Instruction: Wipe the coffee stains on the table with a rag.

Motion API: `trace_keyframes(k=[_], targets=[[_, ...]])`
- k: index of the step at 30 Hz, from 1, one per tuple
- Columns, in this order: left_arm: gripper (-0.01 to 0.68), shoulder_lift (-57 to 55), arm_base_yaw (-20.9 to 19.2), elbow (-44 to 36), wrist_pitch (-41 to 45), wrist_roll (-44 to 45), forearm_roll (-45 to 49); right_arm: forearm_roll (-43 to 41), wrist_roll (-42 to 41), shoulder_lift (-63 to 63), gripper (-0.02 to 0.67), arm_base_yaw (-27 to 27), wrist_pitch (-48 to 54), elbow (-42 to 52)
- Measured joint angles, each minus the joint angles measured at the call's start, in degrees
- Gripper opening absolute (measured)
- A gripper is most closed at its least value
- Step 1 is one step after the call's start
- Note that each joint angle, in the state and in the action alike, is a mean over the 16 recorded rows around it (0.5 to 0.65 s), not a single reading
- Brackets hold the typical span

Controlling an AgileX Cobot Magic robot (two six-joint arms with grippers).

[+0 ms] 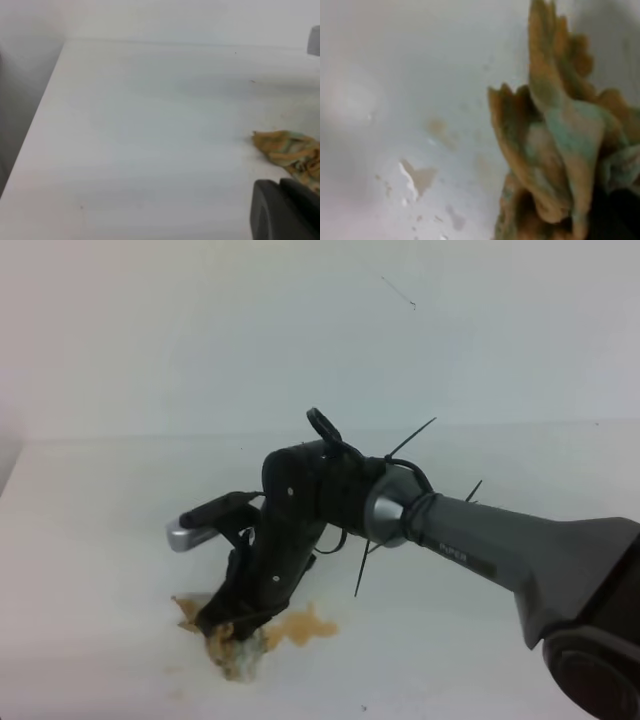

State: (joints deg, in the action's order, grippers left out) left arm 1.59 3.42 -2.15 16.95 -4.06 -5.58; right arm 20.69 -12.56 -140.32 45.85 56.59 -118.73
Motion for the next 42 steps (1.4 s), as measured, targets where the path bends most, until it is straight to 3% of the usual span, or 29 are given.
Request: trace_keyframes(k=[16,31,36,42], targets=[[0.001,0.0,0.0,0.0,0.0,0.0,0.0,-7.9,0.6,2.3,0.001,-8.0,1.4,5.7],[0.001,-0.1,0.0,0.1,0.1,0.0,0.0,-9.6,-6.4,14.9,0.001,-15.9,0.5,8.2],[0.001,-0.1,0.0,0.1,0.1,0.0,0.0,-6.6,-8.7,24.3,0.001,-19.9,-2.3,14.1],[0.001,0.0,0.0,0.0,0.0,0.0,0.0,-1.9,-11.9,37.2,0.001,-26.6,-8.6,28.2]])
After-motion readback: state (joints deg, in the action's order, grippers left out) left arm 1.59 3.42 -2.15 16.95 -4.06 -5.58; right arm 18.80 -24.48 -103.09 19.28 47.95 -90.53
